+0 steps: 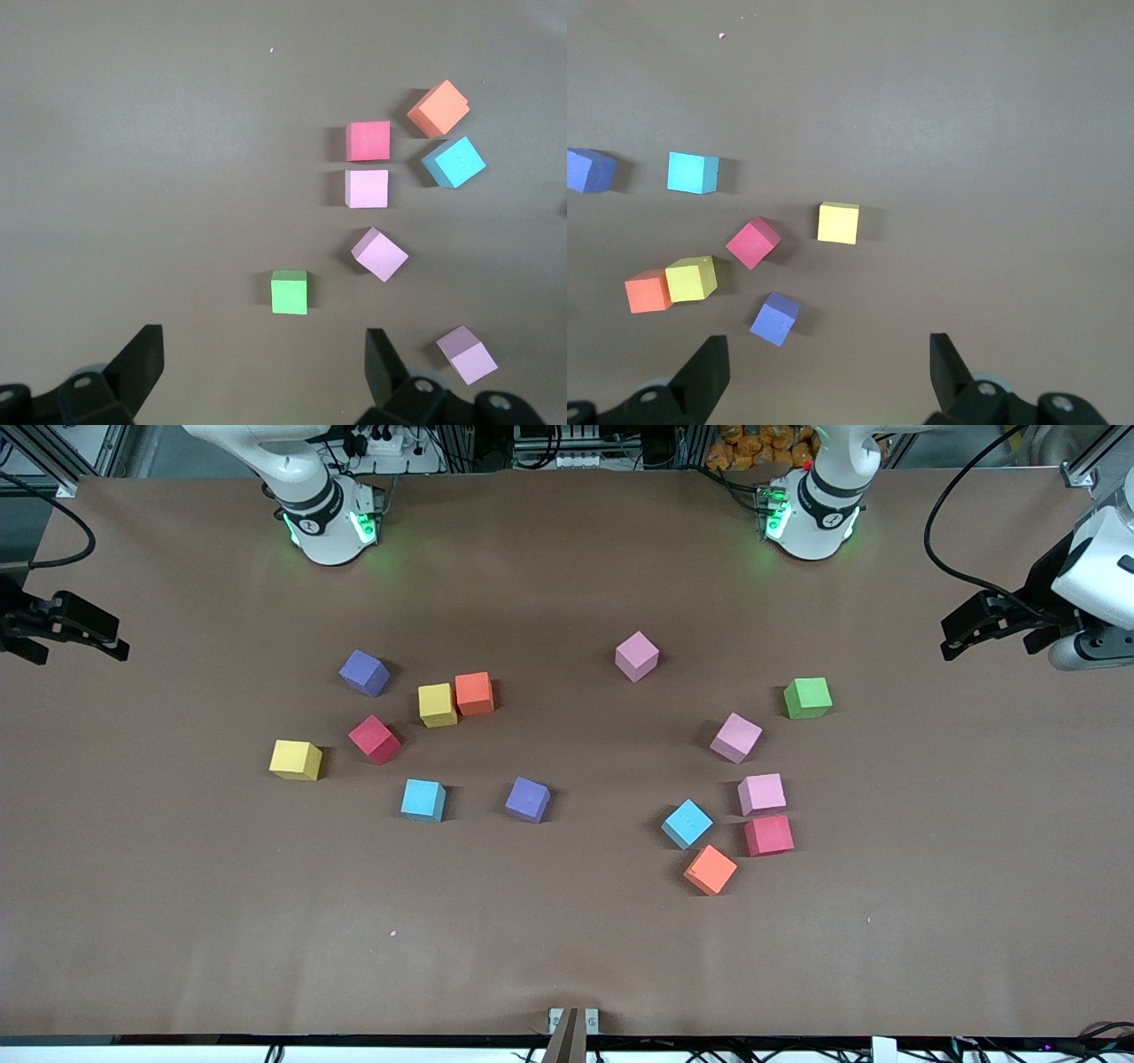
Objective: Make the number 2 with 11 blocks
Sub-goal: 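Reach the left gripper to the pink cube while the right gripper reaches the yellow cube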
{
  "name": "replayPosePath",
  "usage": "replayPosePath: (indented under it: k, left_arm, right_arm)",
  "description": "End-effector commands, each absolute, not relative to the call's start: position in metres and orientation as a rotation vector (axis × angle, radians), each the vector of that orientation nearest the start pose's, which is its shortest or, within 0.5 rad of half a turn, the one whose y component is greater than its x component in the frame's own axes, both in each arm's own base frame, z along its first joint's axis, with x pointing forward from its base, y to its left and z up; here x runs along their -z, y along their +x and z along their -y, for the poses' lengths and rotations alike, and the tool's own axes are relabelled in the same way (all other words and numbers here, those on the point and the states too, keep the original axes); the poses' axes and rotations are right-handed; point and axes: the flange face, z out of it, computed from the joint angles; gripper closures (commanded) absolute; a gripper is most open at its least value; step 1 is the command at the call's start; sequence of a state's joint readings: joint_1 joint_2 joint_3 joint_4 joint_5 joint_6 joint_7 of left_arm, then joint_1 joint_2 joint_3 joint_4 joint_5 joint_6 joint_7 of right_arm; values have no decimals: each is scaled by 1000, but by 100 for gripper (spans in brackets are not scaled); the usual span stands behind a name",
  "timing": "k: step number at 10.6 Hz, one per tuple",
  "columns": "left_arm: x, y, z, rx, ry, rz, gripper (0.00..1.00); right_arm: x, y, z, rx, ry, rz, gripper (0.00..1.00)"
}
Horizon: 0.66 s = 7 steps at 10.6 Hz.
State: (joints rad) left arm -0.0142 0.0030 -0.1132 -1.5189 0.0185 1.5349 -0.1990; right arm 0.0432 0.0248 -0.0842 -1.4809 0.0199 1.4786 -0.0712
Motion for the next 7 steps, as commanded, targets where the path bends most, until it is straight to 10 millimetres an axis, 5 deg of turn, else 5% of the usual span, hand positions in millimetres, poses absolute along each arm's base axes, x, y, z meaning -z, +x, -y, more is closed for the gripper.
replayPosePath:
  k: [1, 4, 7]
  left_arm:
    - [-652, 547, 69, 54, -3106, 91, 0]
    - [-649, 548, 73, 45, -3114, 76, 0]
    - [-623, 551, 105, -33, -3118, -13, 0]
  right_arm:
    - [-645, 552, 20, -46, -3105, 78, 0]
    - [-644, 553, 19, -46, -3105, 85, 0]
    - [-642, 554, 18, -51, -3105, 88, 0]
